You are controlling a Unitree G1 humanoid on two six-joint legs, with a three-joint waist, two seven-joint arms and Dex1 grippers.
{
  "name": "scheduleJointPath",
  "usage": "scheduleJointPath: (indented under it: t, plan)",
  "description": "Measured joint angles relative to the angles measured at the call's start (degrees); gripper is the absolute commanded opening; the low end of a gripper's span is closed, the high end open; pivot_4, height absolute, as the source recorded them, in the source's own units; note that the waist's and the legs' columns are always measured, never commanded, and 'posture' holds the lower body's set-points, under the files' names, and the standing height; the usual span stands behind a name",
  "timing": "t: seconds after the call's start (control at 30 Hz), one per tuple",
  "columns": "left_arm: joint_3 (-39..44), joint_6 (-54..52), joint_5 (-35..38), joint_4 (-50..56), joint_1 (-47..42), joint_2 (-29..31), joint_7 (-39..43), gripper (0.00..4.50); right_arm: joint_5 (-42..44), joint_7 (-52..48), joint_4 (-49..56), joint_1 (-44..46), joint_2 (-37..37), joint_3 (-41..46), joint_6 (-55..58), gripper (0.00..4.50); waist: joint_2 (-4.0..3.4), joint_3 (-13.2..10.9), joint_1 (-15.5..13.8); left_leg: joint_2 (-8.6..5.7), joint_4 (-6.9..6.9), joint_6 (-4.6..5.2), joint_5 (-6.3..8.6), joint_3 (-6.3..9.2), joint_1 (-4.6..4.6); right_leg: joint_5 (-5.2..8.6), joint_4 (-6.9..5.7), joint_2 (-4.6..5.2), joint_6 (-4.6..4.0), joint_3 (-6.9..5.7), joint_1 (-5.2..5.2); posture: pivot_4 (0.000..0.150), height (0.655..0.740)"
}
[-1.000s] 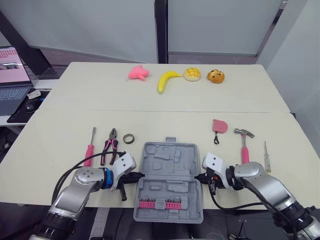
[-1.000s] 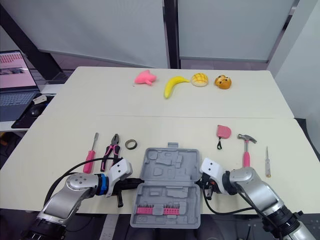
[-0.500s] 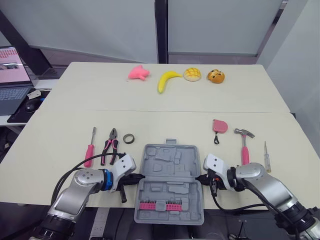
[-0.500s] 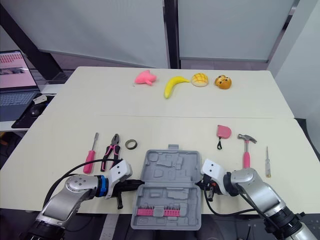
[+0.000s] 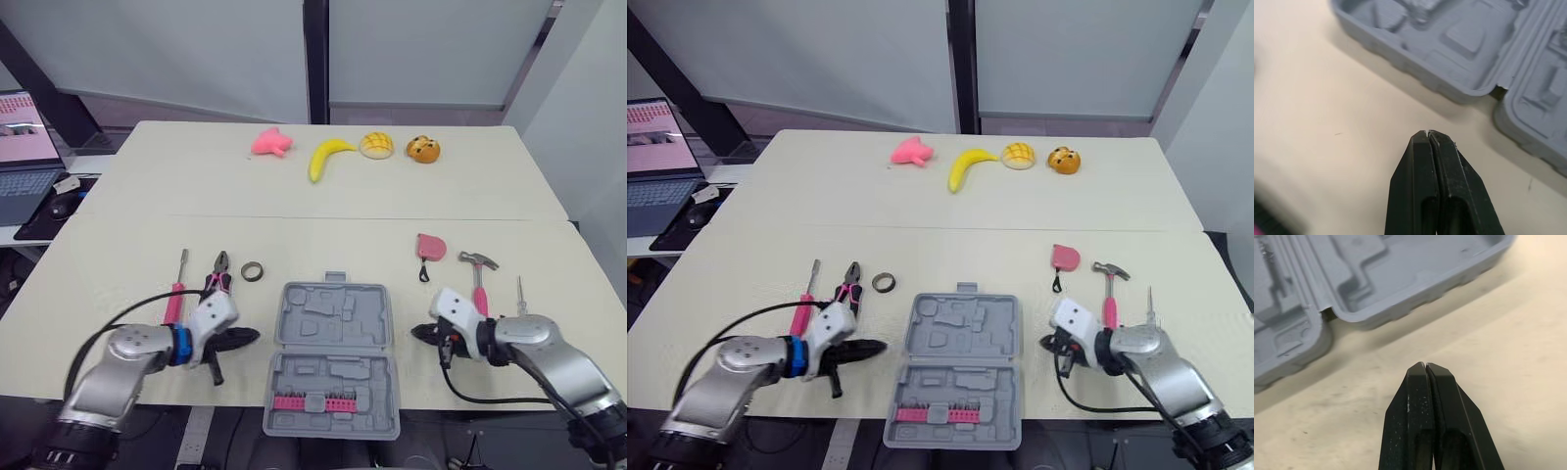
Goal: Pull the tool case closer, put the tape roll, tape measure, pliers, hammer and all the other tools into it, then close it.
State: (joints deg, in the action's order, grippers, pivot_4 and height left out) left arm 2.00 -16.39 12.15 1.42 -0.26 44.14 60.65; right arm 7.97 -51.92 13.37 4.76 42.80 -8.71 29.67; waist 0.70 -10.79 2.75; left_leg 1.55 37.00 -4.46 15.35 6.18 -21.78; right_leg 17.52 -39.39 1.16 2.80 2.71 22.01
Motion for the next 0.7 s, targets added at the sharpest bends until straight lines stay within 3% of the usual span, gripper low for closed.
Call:
scheduleJointPath:
  t: [0.13,0.27,0.4,0.53,0.7]
  plan:
    - [10.3,1.7,2.7,-2.4,3.9,1.4,-2.5,0.54,1.0,-0.4,-0.1,-4.9,2.4,8.3,-8.1,0.00,0.02,0.0,0.0,0.00,-0.02,0.00,0.00,0.00,-0.03,0.00,0.07,0.02,0.00,-0.01,0.00,0.150,0.7400]
    - [21.3,1.8,5.8,-5.0,8.3,4.2,-2.6,1.85,2.6,-0.5,-1.1,-8.8,4.6,18.0,-13.6,0.00,0.02,0.0,0.0,0.01,-0.02,0.00,0.00,-0.04,0.01,0.00,0.07,0.01,0.00,0.01,-0.02,0.150,0.7400]
    - [29.5,3.5,6.9,-14.5,10.9,6.9,-2.6,3.14,5.7,-1.8,-4.5,-9.7,7.3,27.2,-14.6,0.83,0.02,0.0,0.0,0.01,-0.01,0.00,0.00,-0.06,0.06,0.02,0.08,0.00,-0.03,0.02,-0.05,0.150,0.7400]
    - [32.5,5.1,7.0,-20.3,12.4,7.5,-2.4,4.40,8.1,-4.8,-6.8,-12.1,9.2,31.6,-14.8,1.67,0.02,0.0,0.0,0.02,-0.01,0.01,0.00,-0.05,0.10,0.02,0.19,0.00,-0.04,0.01,-0.18,0.150,0.7400]
    - [33.7,5.2,7.9,-20.8,13.6,7.5,-1.0,4.50,9.1,-9.3,-8.6,-18.0,12.3,35.5,-15.0,2.74,0.04,0.0,-0.6,0.02,-0.03,0.00,0.00,-0.07,0.10,0.02,0.35,0.01,-0.04,0.01,-0.26,0.150,0.7400]
